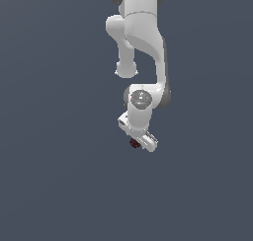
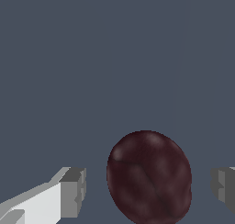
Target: Pick up the object and move it to a goal position.
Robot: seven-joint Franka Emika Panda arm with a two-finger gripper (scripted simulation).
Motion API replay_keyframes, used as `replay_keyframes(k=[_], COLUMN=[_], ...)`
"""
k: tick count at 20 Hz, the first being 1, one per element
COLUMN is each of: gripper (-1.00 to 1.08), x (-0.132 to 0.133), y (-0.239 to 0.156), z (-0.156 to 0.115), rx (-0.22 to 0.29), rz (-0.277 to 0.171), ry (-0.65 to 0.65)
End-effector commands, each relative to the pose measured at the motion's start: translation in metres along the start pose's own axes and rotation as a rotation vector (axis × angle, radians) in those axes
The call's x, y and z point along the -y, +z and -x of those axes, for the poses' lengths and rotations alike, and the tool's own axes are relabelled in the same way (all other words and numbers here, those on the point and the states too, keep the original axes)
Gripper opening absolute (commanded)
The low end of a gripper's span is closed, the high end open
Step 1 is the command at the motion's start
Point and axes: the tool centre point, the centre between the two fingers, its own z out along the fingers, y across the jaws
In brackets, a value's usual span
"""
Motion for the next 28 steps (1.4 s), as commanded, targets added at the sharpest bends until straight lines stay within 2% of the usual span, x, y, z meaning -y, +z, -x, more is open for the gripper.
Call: replay_keyframes(k=[1,4,5,19,28], gripper=[1.0,1.0,-1.0,-1.0,-1.0], x=[0.001,0.001,0.001,0.002,0.004], y=[0.007,0.009,0.009,0.004,-0.04], z=[0.0,-0.001,-0.001,-0.003,-0.023], rx=[-0.001,-0.001,-0.001,-0.001,-0.001], rz=[-0.001,-0.001,-0.001,-0.001,-0.001], ry=[0.0,0.0,0.0,0.0,0.0])
